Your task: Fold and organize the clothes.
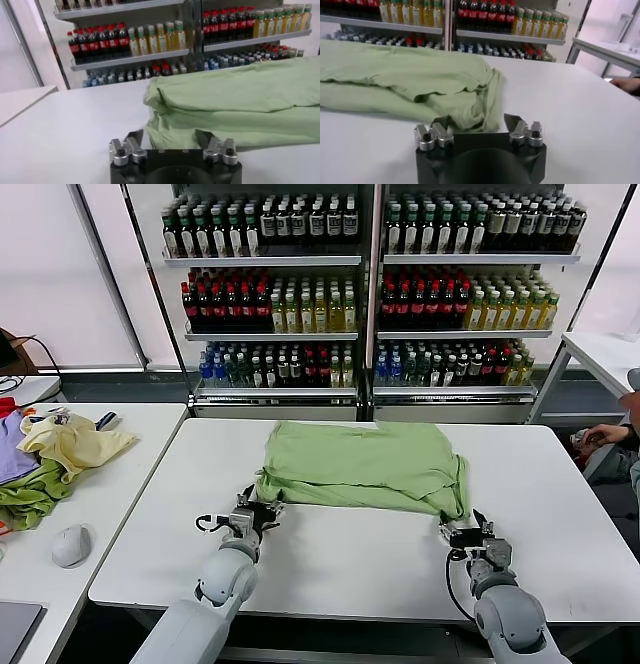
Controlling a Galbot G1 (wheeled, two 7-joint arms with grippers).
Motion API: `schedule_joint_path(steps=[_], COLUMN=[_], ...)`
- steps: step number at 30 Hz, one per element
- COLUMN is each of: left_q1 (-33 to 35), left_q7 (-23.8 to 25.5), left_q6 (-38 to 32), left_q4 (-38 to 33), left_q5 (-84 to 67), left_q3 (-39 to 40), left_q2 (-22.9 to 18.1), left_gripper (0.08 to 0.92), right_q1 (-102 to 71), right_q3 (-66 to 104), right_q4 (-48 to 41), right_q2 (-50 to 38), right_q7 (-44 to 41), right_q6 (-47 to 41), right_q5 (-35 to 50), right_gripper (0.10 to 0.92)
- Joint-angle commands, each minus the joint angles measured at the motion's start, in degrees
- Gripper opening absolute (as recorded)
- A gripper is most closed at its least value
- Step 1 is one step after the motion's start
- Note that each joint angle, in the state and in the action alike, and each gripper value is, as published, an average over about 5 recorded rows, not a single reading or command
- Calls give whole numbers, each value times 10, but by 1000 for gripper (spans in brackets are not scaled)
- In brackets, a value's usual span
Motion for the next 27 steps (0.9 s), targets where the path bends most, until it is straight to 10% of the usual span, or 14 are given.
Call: schedule_joint_path(steps=[1, 14, 27], left_q1=[-12, -14, 118], left_q7=[-1, 6, 33], left_q6=[-1, 8, 7], left_q4=[26, 22, -168], left_q5=[-24, -52, -62], left_q3=[2, -1, -20], left_q2=[-3, 4, 42], left_gripper=[550, 172, 108], right_q1=[1, 11, -65], right_q3=[-1, -2, 33], right_q4=[-13, -26, 62], right_q2=[1, -8, -32], right_q7=[0, -9, -21], right_q6=[10, 19, 24], right_q5=[3, 5, 9], right_gripper=[510, 154, 131])
